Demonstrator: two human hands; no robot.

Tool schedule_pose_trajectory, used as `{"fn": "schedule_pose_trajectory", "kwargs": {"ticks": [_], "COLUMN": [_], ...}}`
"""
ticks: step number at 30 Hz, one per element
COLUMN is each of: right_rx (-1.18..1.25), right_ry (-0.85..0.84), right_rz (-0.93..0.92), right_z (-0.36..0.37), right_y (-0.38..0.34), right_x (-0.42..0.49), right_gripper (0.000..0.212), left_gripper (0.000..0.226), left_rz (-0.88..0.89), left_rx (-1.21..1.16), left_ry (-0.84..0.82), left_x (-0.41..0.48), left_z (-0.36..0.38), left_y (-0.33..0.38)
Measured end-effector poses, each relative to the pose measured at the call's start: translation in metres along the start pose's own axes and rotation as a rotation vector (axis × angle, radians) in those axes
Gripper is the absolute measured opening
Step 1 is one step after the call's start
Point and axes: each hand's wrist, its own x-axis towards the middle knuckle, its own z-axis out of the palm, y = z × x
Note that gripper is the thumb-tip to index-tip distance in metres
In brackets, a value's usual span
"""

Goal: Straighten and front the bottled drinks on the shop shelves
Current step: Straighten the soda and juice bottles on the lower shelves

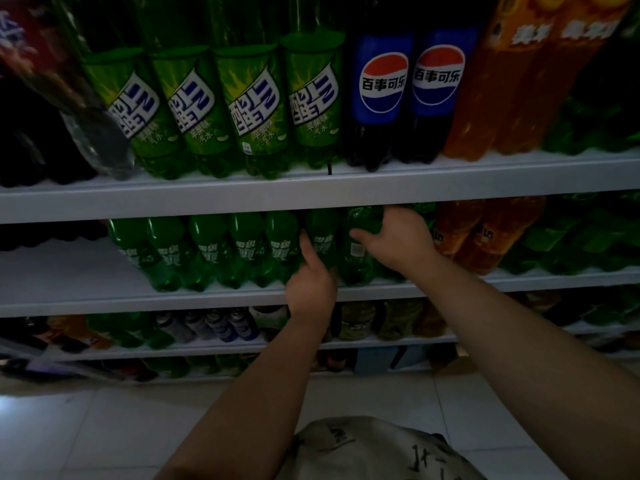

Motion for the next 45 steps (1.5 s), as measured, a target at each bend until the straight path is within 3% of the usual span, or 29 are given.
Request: {"fn": "schedule_pose_trajectory", "kwargs": {"ticks": [9,12,19,23,26,28,31,35,45], "right_rx": [-0.046,-0.039,-0.100,-0.076,-0.080,-0.078,-0.079,-0.039,-0.007], "right_ry": [0.155,0.186,0.173,0.173,0.174,0.158,0.139,0.125,0.148], "right_rz": [0.088,0.103,0.120,0.121,0.107,0.104,0.101,0.099,0.136], "right_z": [0.003,0.003,0.004,0.004,0.003,0.001,0.000,-0.001,0.003], "right_y": [-0.015,-0.017,-0.022,-0.017,-0.015,-0.014,-0.011,-0.013,-0.017], "right_x": [-0.007,-0.009,-0.008,-0.010,-0.009,-0.009,-0.009,-0.010,-0.005], "right_gripper": [0.056,0.064,0.054,0.061,0.065,0.067,0.071,0.072,0.062], "left_gripper": [0.085,0.094,0.098,0.084,0.061,0.048,0.056,0.056,0.057], "left_rz": [0.103,0.082,-0.021,-0.047,-0.069,-0.108,-0.179,-0.129,0.006], "left_rx": [-0.135,-0.067,-0.021,-0.067,-0.151,-0.190,-0.188,-0.084,-0.068], "left_ry": [0.029,-0.034,-0.088,0.014,0.062,-0.011,-0.161,-0.268,-0.375], "left_x": [-0.019,-0.024,-0.013,0.005,0.028,0.044,0.064,0.077,0.085], "left_z": [0.006,0.011,0.001,-0.028,-0.052,-0.063,-0.073,-0.077,-0.090], "left_y": [-0.004,-0.007,-0.003,0.005,0.021,0.030,0.035,0.034,0.018]}}
